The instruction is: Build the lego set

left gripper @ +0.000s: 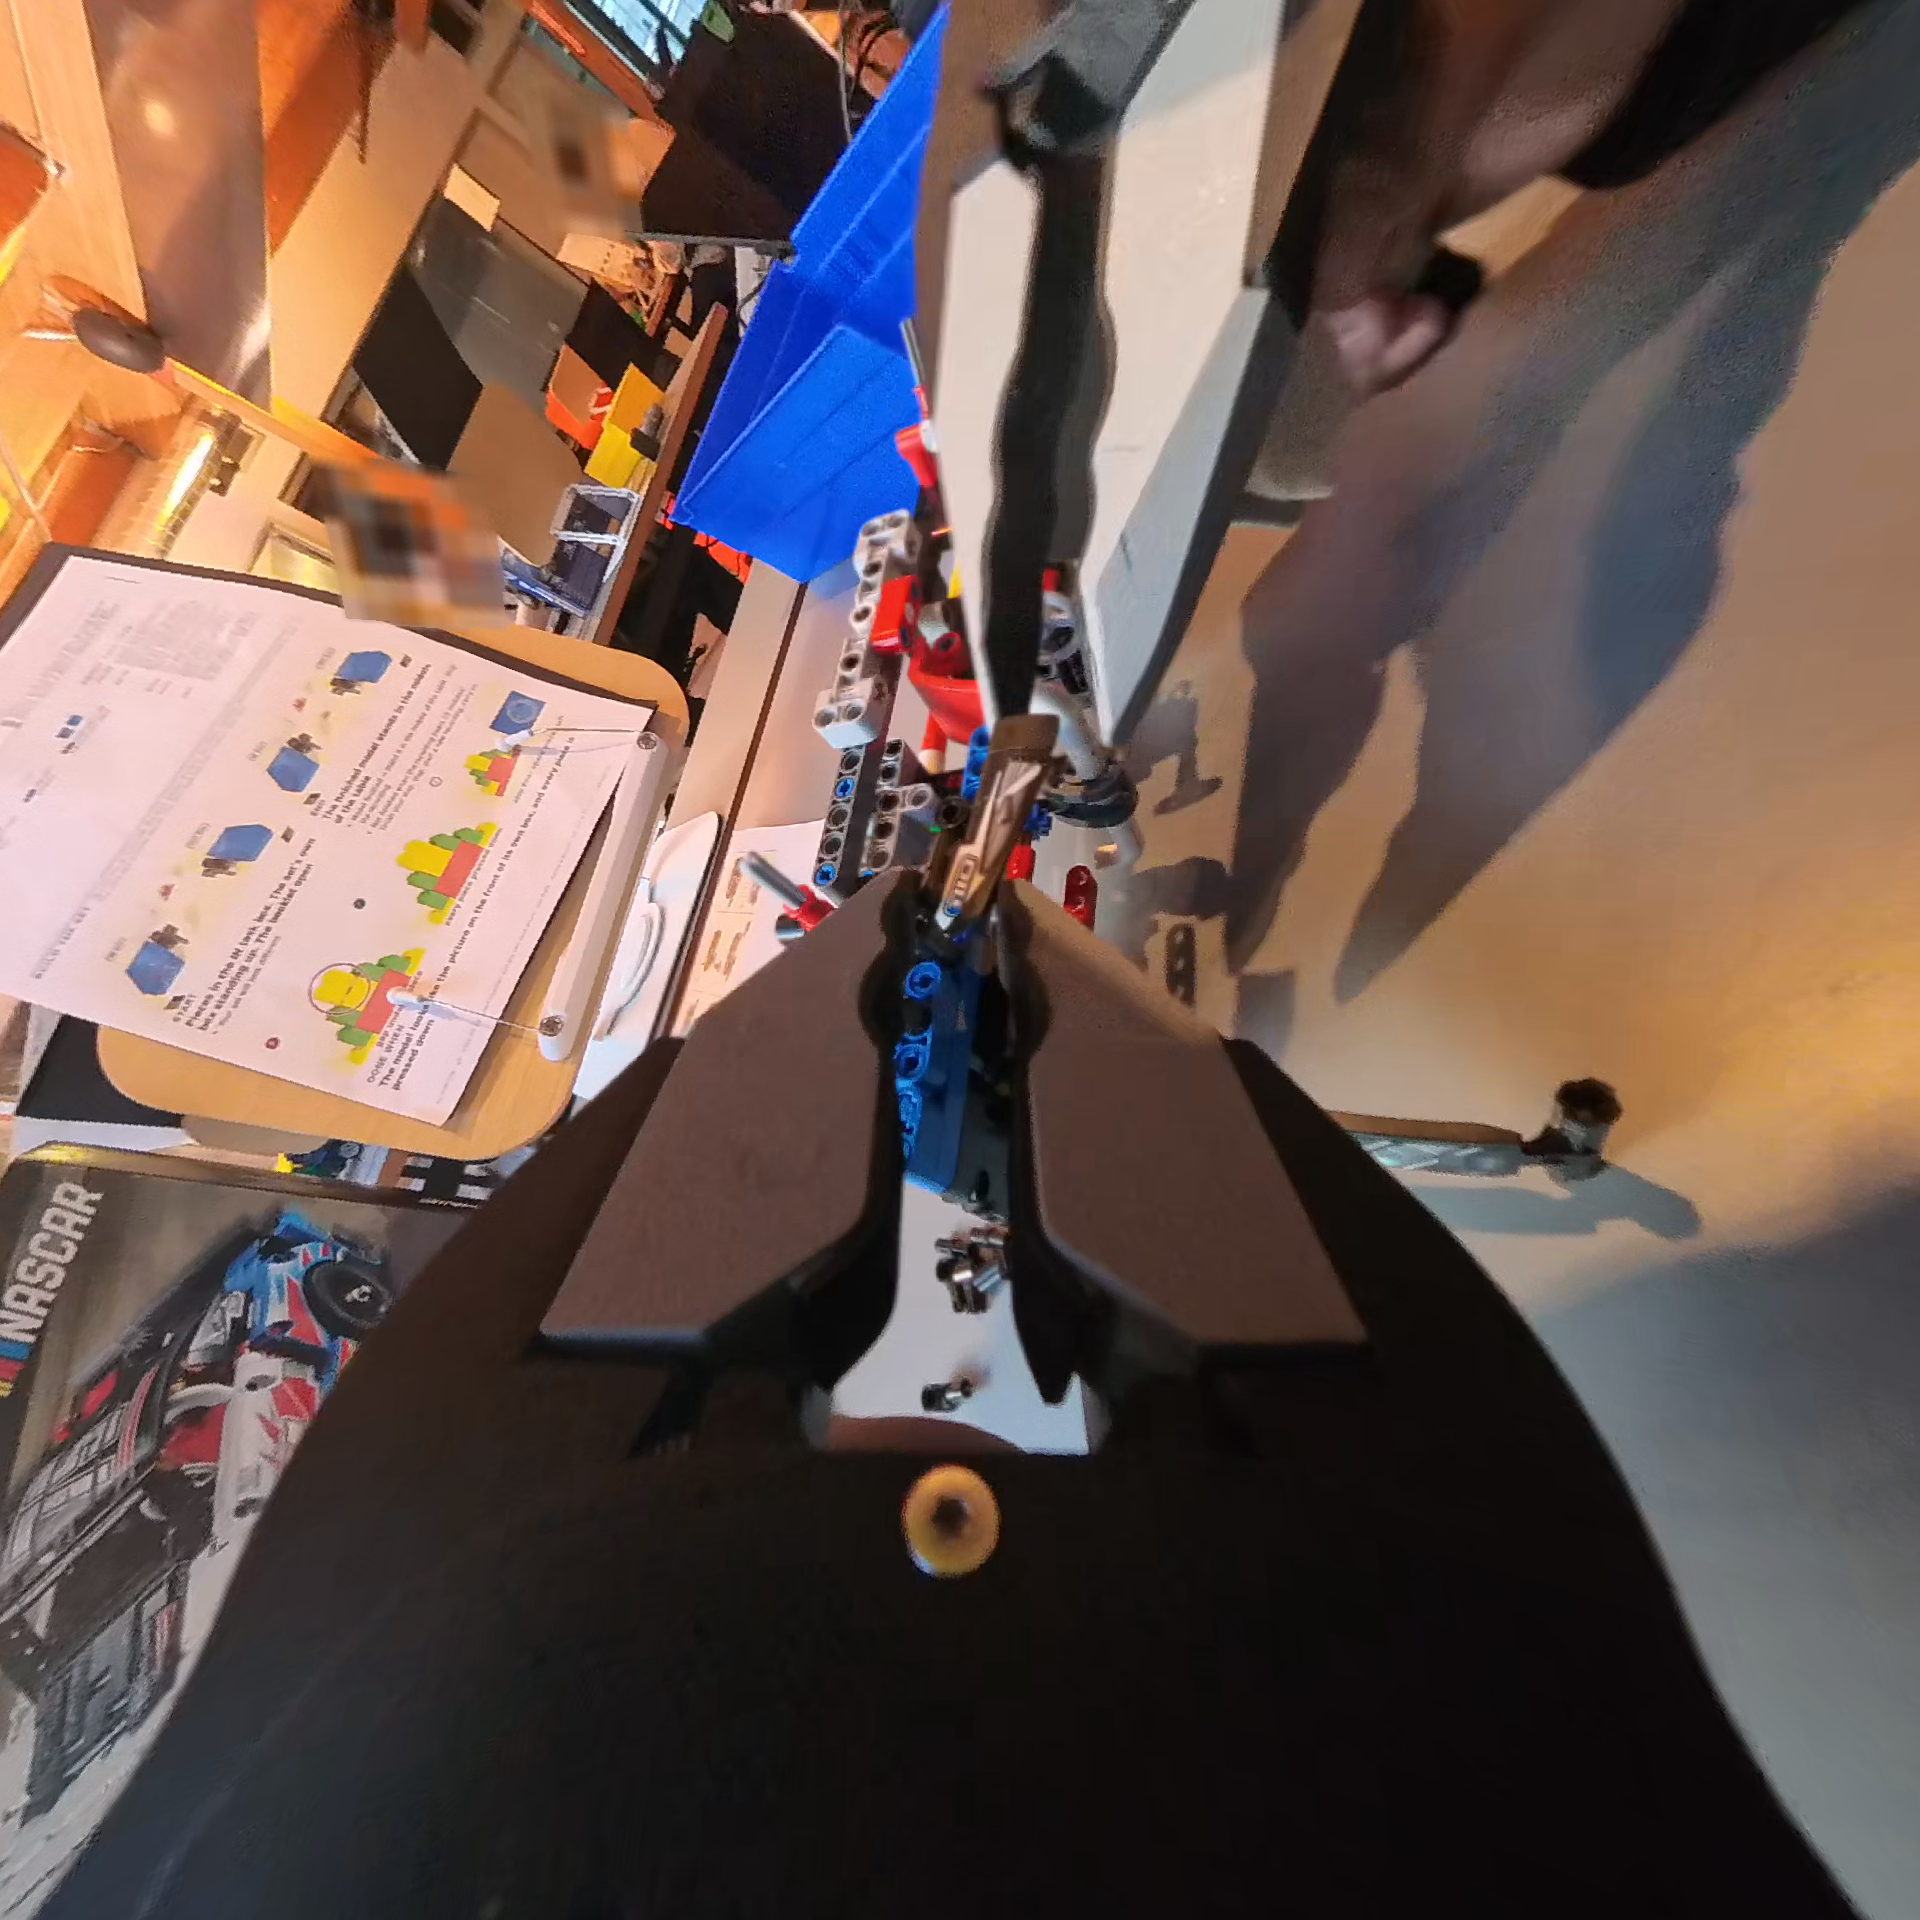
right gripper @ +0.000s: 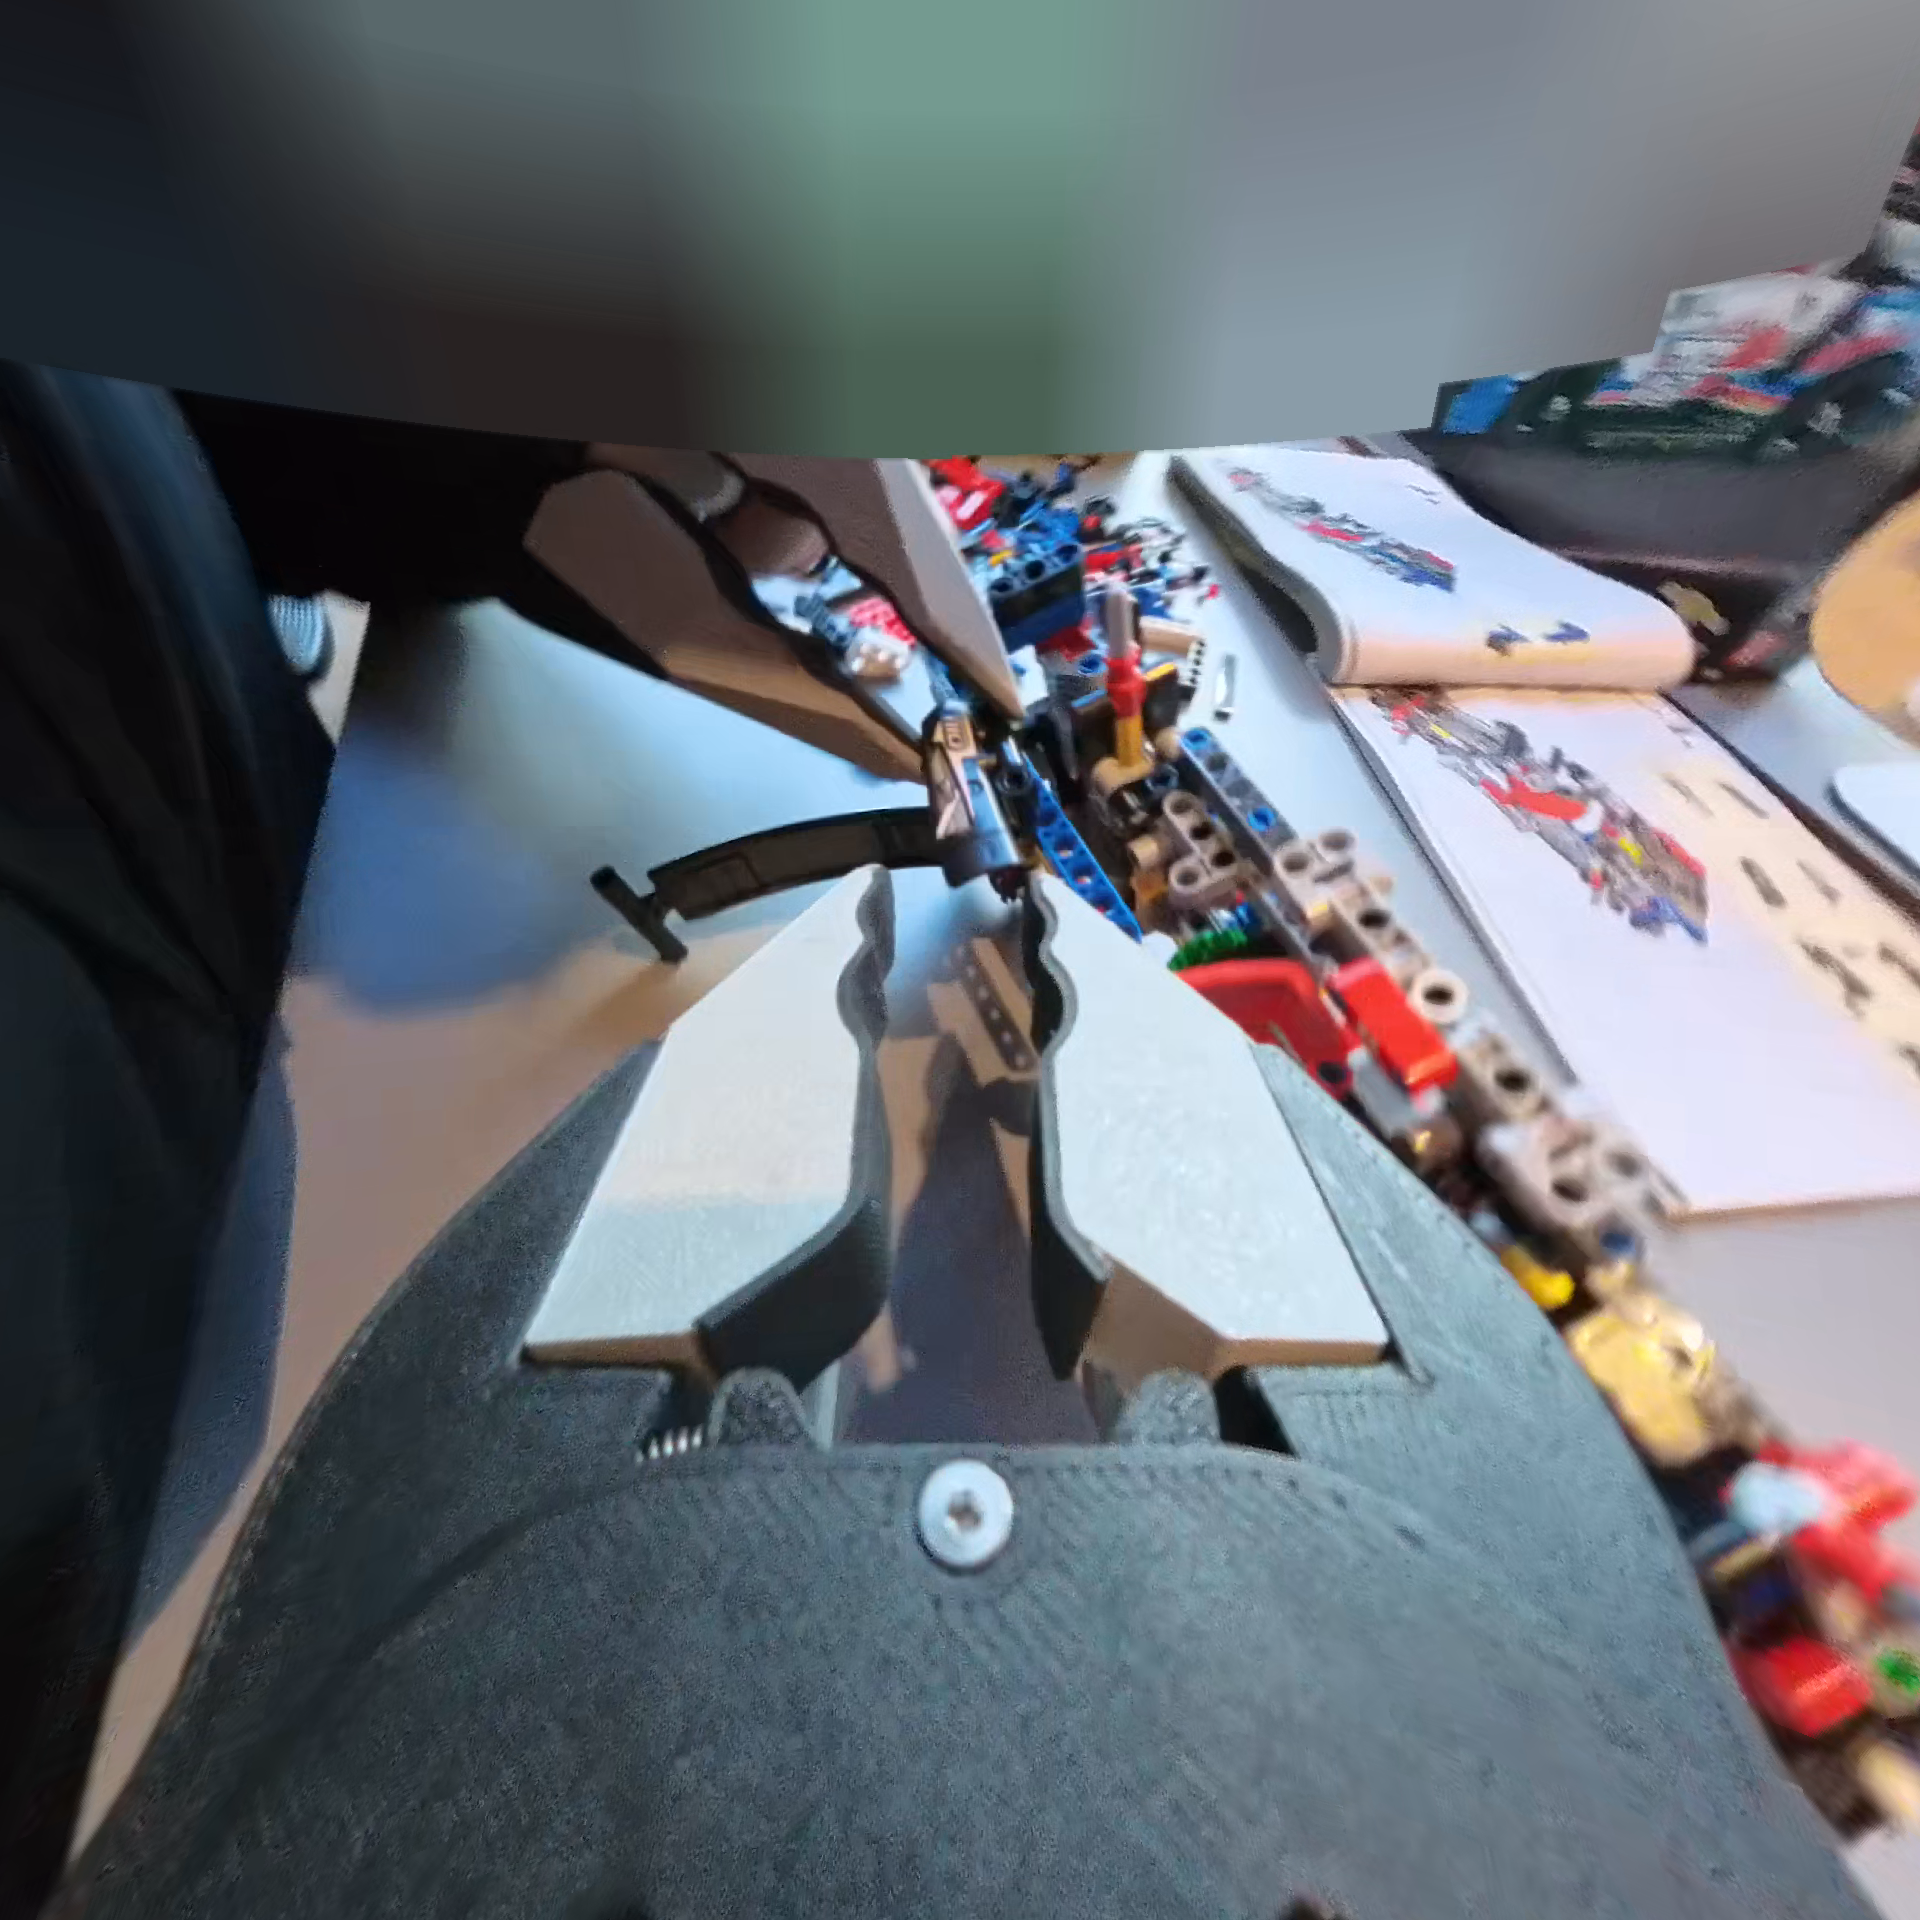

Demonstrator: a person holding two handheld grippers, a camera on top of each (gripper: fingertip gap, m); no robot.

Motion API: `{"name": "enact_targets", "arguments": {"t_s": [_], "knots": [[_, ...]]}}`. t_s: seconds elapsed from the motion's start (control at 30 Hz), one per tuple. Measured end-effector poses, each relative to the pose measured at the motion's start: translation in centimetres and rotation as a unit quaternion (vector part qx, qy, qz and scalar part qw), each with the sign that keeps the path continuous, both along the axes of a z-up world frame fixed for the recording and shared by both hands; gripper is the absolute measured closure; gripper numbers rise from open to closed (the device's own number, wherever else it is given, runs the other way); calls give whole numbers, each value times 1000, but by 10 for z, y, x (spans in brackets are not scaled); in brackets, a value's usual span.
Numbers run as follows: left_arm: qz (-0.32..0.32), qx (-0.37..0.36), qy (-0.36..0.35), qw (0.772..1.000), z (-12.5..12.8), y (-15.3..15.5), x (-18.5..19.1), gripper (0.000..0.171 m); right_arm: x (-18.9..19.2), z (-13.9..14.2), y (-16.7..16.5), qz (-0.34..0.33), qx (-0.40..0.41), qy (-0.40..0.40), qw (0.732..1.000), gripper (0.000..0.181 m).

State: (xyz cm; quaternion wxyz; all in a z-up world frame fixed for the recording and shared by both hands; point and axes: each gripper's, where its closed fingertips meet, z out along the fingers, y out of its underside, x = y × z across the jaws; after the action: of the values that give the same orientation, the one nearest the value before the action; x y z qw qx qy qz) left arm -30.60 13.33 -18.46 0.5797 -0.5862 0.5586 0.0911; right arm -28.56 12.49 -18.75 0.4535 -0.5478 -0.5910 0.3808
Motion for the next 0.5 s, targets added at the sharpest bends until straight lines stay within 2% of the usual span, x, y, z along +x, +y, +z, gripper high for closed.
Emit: {"name": "enact_targets", "arguments": {"t_s": [0.07,0.13,0.3,0.33,0.4,0.5], "knots": [[5,-2,-2,1000,1,1,-1,160,8,8,6,-39,-23,52,998,163],[12,-2,0,1000,1,3,-1,160,13,14,5,-44,-58,81,994,165],[28,36,40,998,0,4,-1,160,7,4,6,-47,-198,78,976,163],[30,37,41,998,0,4,-2,160,5,1,9,-59,-231,80,968,163],[35,40,42,998,0,4,-3,160,3,2,16,-83,-304,110,943,175],[43,53,52,996,0,6,-5,160,4,5,19,-100,-392,167,899,175]]}}
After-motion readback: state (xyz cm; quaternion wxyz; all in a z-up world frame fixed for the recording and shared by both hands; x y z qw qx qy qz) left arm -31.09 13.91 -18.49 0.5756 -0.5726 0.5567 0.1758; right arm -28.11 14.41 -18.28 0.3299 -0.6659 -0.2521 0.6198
